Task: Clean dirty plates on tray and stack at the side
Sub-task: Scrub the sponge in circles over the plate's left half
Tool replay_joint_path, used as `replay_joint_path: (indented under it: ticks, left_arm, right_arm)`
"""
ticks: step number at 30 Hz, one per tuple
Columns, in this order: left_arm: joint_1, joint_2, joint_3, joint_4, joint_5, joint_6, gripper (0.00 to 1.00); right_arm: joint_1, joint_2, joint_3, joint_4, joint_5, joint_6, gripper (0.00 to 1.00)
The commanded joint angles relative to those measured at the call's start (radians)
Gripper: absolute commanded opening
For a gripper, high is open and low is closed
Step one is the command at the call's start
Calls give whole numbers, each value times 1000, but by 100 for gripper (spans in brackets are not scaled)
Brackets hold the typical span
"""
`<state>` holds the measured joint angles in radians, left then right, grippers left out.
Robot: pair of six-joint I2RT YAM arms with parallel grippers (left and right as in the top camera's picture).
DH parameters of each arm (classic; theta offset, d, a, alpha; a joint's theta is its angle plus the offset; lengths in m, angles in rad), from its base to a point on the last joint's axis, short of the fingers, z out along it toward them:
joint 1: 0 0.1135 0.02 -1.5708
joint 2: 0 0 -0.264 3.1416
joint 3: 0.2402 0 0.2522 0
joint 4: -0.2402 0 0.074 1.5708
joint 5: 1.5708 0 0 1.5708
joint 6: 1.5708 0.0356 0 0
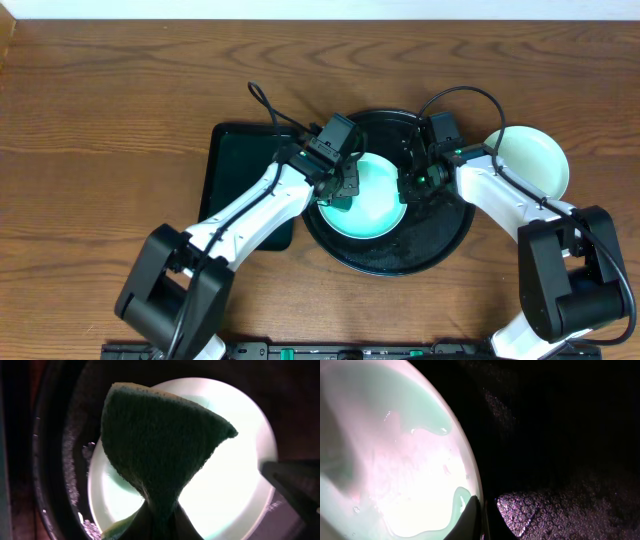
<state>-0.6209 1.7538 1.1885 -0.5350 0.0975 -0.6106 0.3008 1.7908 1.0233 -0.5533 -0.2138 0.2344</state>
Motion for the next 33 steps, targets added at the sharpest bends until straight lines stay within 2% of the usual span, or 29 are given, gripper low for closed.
replay_joint_path:
  ticks: [1,13,27,33]
  left_arm:
    - [1,50,2,-3,-46,-13,7]
    - [-43,201,0,-3,5,-24,7]
    - [-93,195,2,26,185,-24,8]
    - [-92,115,5,26,183,-27,7]
  right_arm:
    - [8,12,-5,4,6,-4,1]
    - [8,12,-5,4,6,-3,1]
    - [8,12,-5,4,6,-4,1]
    - [8,12,-5,4,6,-4,1]
